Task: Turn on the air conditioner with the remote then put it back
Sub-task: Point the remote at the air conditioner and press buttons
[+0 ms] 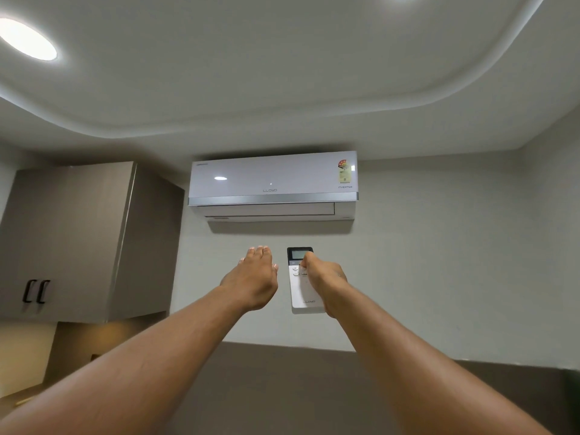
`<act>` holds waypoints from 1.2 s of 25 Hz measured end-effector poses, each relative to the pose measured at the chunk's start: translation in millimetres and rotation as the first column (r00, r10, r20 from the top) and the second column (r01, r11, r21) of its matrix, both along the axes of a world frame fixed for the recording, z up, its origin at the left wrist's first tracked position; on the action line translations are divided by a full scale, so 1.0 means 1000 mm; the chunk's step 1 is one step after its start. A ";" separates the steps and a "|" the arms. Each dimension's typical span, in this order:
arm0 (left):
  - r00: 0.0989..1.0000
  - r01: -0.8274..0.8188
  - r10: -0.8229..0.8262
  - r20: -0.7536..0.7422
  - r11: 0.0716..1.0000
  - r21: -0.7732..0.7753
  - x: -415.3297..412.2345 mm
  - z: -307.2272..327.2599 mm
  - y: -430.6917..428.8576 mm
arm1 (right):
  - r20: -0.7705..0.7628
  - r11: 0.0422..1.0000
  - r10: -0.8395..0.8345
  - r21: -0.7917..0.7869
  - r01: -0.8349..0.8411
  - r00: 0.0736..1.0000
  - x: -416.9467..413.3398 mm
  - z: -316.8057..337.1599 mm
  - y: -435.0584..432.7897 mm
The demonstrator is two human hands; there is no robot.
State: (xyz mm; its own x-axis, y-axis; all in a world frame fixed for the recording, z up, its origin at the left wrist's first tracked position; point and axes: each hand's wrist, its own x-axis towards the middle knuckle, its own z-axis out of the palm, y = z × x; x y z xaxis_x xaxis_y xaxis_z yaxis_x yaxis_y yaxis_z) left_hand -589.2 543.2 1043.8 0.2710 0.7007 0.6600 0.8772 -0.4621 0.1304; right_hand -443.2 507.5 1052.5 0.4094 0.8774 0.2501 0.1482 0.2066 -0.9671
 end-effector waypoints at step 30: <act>1.000 -0.028 0.028 -0.005 1.000 -0.003 -0.001 -0.001 -0.009 | 0.080 0.998 0.062 0.005 -0.063 0.995 -0.001 -0.002 -0.001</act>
